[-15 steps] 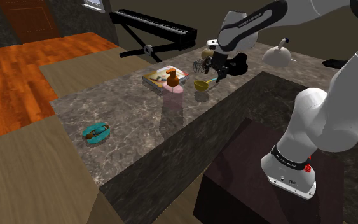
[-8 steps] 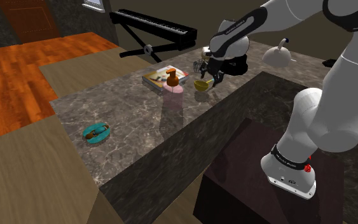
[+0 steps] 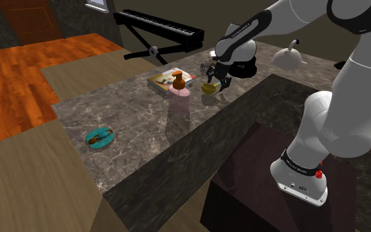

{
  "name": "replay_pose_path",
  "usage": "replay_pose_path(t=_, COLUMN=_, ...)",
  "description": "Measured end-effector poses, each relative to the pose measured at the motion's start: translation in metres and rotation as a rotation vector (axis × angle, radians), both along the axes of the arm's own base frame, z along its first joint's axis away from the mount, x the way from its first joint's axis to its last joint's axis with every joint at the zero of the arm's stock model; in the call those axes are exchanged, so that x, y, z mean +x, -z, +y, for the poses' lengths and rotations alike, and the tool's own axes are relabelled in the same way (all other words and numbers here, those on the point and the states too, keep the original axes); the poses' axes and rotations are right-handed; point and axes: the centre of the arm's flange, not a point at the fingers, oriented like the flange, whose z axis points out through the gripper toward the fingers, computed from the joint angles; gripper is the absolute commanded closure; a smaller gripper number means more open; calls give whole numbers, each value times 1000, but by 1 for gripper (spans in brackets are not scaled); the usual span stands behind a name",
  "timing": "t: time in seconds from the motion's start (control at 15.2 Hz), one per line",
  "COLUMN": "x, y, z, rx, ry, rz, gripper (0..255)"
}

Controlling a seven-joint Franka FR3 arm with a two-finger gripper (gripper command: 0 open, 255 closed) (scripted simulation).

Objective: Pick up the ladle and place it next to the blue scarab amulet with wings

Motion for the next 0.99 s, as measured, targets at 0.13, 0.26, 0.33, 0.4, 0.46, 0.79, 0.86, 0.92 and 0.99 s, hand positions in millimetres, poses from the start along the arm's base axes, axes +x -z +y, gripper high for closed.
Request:
replay_pose_path(t=0.13, x=0, y=0, z=0, rx=0, ry=0, rz=0, gripper=255)
replay_pose_path(t=0.26, x=-1, y=-1, z=-1, rx=5, ry=1, rz=4, gripper=255)
replay_pose_path(t=0.33, x=-1, y=-1, z=-1, rx=5, ry=2, rz=4, gripper=255)
replay_pose_path(t=0.4, x=-1, y=-1, z=-1, rx=6, ry=2, rz=4, gripper=255)
replay_pose_path(t=0.46, x=-2, y=0, z=-2, rx=7, ry=2, rz=5, gripper=255)
replay_pose_path(t=0.79, x=0, y=-3, z=-1, rx=1, ry=1, rz=0, gripper=255)
replay_pose_path(t=0.86, x=0, y=-6, z=-1, rx=1, ry=0, rz=0, gripper=255)
replay_pose_path(t=0.92, x=0, y=-10, z=-1, rx=1, ry=0, rz=0, gripper=255)
replay_pose_path(t=0.99, x=0, y=-15, z=0, rx=1, ry=0, rz=0, gripper=255)
